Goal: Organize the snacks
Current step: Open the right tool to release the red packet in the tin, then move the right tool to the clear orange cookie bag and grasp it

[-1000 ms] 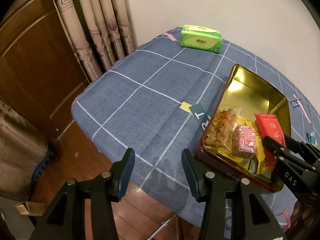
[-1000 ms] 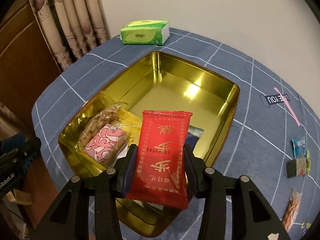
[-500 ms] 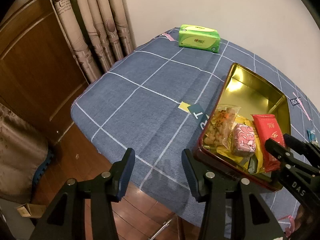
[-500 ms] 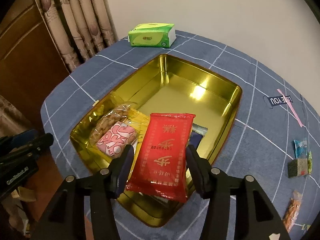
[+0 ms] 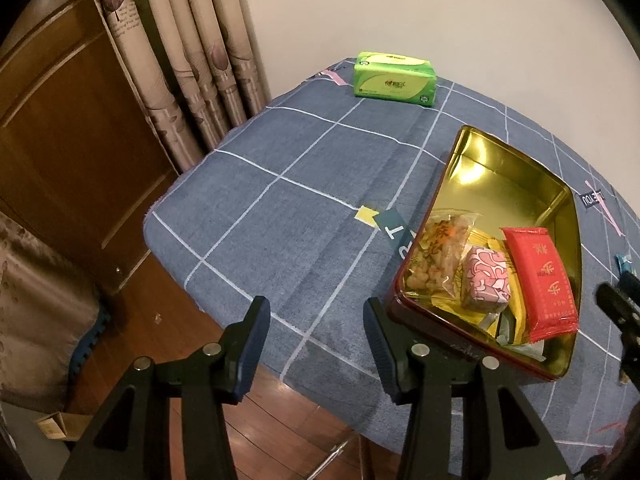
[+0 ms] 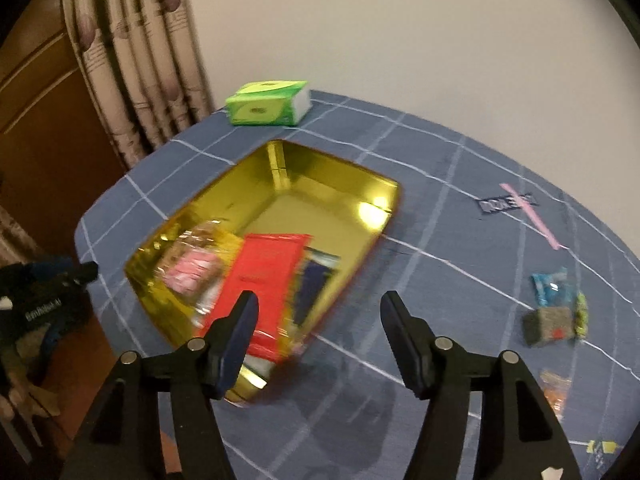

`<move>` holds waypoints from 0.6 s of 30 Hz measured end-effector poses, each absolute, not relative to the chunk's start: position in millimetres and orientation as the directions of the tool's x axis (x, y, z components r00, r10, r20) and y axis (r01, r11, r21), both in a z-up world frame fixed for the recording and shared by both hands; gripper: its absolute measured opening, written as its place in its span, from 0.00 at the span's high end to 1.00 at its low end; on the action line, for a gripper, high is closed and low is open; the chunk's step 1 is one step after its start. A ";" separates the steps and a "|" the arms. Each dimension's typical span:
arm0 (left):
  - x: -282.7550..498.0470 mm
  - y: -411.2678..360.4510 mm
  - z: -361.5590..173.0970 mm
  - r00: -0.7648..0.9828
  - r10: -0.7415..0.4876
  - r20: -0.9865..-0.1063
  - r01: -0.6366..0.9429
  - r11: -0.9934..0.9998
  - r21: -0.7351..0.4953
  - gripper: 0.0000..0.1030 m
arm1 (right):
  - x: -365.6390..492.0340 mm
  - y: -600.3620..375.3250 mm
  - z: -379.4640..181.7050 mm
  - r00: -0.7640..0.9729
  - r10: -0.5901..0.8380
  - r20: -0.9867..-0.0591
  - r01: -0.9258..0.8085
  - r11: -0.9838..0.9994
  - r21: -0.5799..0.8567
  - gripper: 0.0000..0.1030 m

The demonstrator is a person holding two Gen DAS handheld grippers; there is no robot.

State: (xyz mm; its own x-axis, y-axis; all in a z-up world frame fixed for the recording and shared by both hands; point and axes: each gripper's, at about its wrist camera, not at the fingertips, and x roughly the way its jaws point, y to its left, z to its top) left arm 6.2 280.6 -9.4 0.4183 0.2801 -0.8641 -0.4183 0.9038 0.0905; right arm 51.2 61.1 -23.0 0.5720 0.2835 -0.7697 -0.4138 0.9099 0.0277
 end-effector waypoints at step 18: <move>7.7 268.5 -6.1 0.436 0.288 -0.853 -0.377 0.919 0.117 0.52 | 44.0 -121.3 -65.2 0.575 0.016 -0.818 -0.073 0.997 -0.032 0.41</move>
State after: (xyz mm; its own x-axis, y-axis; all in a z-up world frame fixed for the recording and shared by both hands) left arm 7.7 268.5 -6.1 0.4363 0.2875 -0.8526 -0.3771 0.9188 0.1169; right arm 44.0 -121.3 -65.2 0.5748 0.0159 -0.8182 -0.0727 0.9969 -0.0317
